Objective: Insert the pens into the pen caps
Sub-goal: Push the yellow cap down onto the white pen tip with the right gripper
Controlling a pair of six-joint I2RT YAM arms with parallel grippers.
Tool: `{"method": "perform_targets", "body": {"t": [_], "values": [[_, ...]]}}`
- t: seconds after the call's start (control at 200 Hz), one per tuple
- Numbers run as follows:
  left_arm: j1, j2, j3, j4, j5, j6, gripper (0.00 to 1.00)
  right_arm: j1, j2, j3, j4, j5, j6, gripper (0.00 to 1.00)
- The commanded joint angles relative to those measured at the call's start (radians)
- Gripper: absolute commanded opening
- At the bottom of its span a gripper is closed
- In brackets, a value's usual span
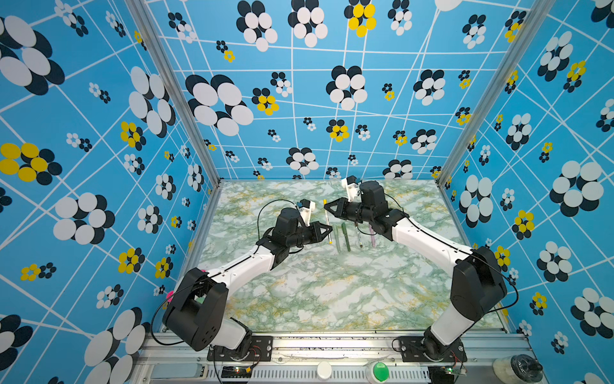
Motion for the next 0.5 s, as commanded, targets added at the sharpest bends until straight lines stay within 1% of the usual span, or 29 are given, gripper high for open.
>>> {"method": "perform_targets", "body": {"t": [0.0, 0.115, 0.26, 0.39, 0.495], "values": [[0.010, -0.011, 0.061, 0.018, -0.044, 0.040, 0.00, 0.030, -0.024, -0.018, -0.018, -0.071, -0.017, 0.00], [0.016, -0.020, 0.098, -0.032, -0.033, 0.084, 0.00, 0.030, -0.025, -0.031, -0.027, -0.107, -0.056, 0.00], [0.025, -0.035, 0.132, -0.094, -0.025, 0.140, 0.00, 0.032, -0.038, -0.047, -0.059, -0.111, -0.123, 0.00], [0.039, -0.051, 0.135, -0.116, -0.026, 0.156, 0.00, 0.032, -0.053, -0.069, -0.068, -0.112, -0.175, 0.00], [0.046, -0.061, 0.128, -0.113, -0.029, 0.157, 0.00, 0.034, -0.059, -0.088, -0.047, -0.121, -0.182, 0.00]]}}
